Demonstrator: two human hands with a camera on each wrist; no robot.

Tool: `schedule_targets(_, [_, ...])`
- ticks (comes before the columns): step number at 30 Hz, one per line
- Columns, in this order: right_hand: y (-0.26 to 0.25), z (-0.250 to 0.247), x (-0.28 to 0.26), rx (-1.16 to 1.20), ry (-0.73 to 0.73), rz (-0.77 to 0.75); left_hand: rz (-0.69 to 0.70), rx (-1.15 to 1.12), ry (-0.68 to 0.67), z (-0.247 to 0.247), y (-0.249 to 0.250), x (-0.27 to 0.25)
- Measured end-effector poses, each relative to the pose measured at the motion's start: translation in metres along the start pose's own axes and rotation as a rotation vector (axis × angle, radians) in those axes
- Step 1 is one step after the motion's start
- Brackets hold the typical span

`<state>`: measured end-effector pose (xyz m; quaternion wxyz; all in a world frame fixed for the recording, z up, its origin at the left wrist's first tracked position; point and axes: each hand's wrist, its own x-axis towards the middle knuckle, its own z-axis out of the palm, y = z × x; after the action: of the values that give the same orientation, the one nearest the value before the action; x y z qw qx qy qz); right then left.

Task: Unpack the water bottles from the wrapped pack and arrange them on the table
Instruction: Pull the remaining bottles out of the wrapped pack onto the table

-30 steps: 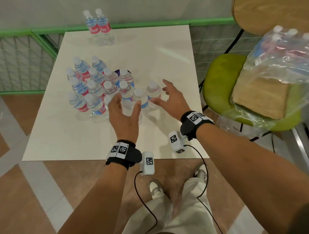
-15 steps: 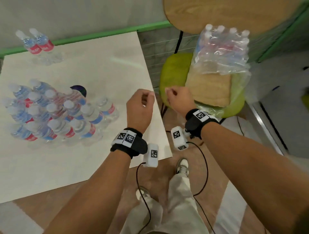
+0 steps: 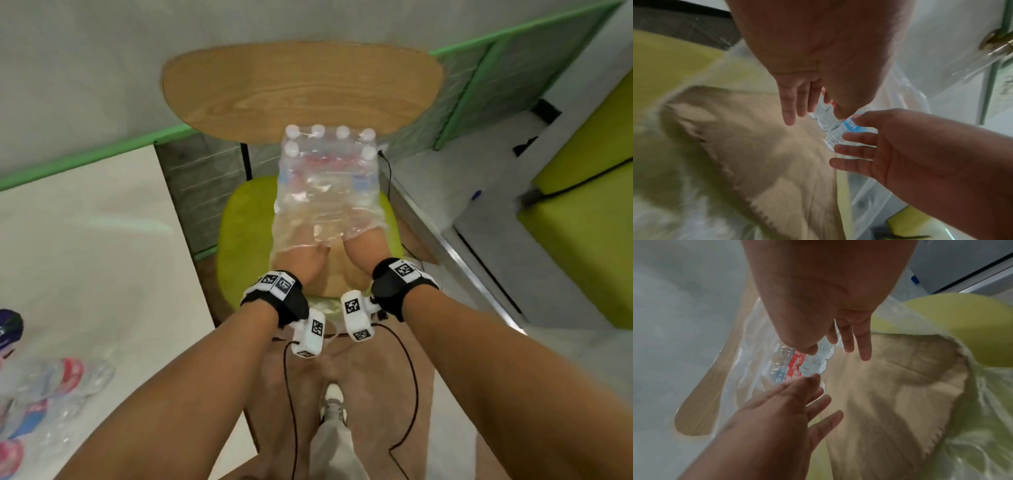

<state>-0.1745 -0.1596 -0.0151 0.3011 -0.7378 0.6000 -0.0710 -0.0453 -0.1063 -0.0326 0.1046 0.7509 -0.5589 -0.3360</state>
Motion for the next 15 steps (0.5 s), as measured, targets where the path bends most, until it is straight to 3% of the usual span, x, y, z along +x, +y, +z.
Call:
schedule_targets(3, [0.008,-0.003,0.03,-0.089,-0.05,-0.032,-0.048,0.044,-0.07,-0.002,0.003,0.027])
schedule_targets(6, [0.009,-0.007,0.045,-0.19,-0.168,-0.004,-0.154,-0.156,0.027,-0.014,0.003,0.049])
schedule_targets(7, [0.011,-0.006,0.051,-0.258,-0.22,-0.004,-0.145,-0.054,-0.03,-0.013,0.004,0.054])
schedule_targets(10, [0.012,-0.005,0.057,-0.415,-0.403,0.057,-0.311,0.064,-0.186,-0.017,0.001,0.058])
schedule_targets(13, [0.017,-0.011,0.059,-0.541,-0.565,0.023,-0.343,-0.093,-0.051,-0.025,0.013,0.077])
schedule_targets(15, [0.022,-0.015,0.064,-0.569,-0.57,-0.003,-0.367,-0.125,-0.025,-0.028,0.016,0.094])
